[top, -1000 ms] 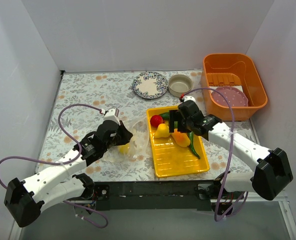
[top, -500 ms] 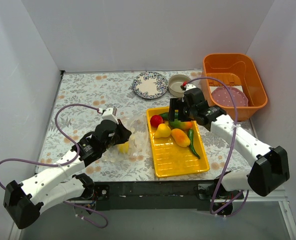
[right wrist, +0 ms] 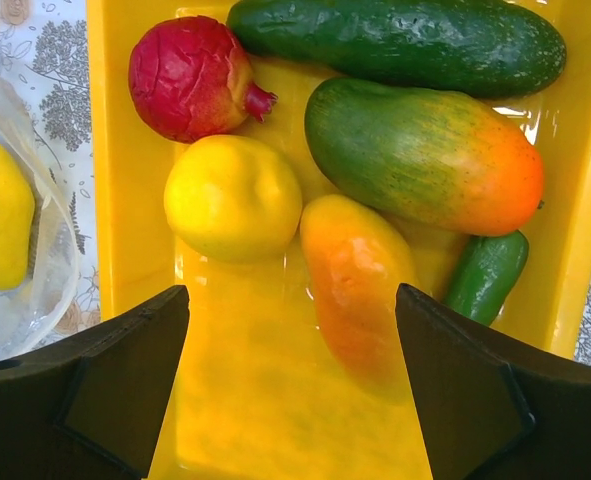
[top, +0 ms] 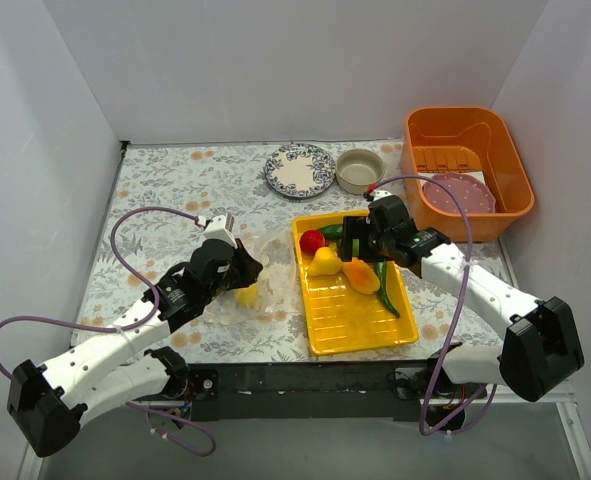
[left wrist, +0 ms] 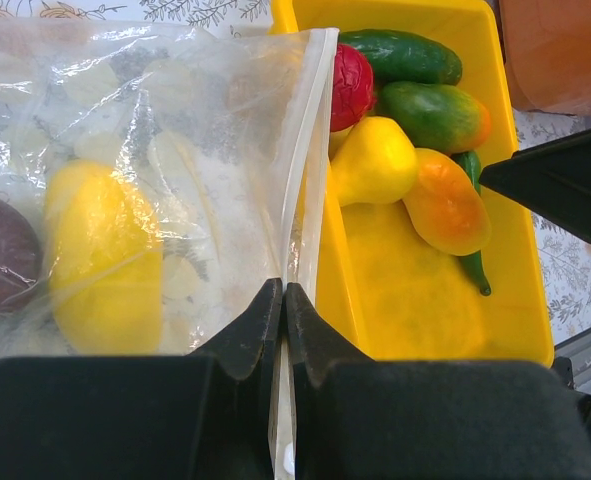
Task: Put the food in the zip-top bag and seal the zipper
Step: Pick up the fake fruit from the bin.
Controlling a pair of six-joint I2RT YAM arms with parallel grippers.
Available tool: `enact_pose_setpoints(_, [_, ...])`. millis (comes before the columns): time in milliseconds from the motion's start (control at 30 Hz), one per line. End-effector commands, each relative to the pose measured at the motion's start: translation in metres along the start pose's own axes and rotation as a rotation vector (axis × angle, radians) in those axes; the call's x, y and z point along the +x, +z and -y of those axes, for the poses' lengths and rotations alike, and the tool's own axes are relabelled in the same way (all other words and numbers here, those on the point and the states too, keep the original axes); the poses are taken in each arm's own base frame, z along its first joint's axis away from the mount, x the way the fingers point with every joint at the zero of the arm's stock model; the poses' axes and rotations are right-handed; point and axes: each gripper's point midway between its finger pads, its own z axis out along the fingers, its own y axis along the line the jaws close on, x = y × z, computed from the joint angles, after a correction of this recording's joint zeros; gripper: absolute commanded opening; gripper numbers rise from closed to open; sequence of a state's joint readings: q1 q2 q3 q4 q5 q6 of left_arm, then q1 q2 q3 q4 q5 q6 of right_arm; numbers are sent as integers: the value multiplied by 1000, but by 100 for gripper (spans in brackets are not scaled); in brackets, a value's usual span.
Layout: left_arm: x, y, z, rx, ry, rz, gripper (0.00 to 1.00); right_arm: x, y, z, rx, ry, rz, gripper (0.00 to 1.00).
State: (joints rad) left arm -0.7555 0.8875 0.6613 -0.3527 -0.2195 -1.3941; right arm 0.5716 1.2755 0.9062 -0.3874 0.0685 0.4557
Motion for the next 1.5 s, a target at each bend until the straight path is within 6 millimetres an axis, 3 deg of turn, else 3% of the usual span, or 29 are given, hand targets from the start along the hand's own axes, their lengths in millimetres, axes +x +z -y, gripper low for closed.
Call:
enact_pose_setpoints(0, [-9,-7,9,25,-10,14,0,-11,8,-12,-62,-27,29,91])
enact_pose_setpoints(200, [-6,-7,12,42,-12,-4,0,-5,30,-35,-205,-41,13,91])
enact_pose_setpoints(533, [-4,-9,11,45,-15,-7,0,19,74,-25,-154,34,-78,93])
enact_pose_setpoints(833, [-2,-7,15,60,-19,-21,0,21,83,-31,-187,69,-74,96])
enact_pose_setpoints(967, [1,-6,15,63,-22,-31,0,12,81,-38,-226,86,-13,98])
enact_pose_setpoints(1133, [1,-5,15,65,-20,-31,0,19,89,-33,-193,92,-49,98])
enact_pose_setpoints(1233, [-1,-6,16,65,-22,-27,0,20,90,-32,-195,99,-43,89])
enact_pose_setpoints(1367, [-1,-6,16,65,-24,-25,0,20,88,-32,-194,102,-42,58])
enact_pose_setpoints(1467, [-1,-7,15,64,-26,-26,0,17,83,-33,-198,99,-28,43])
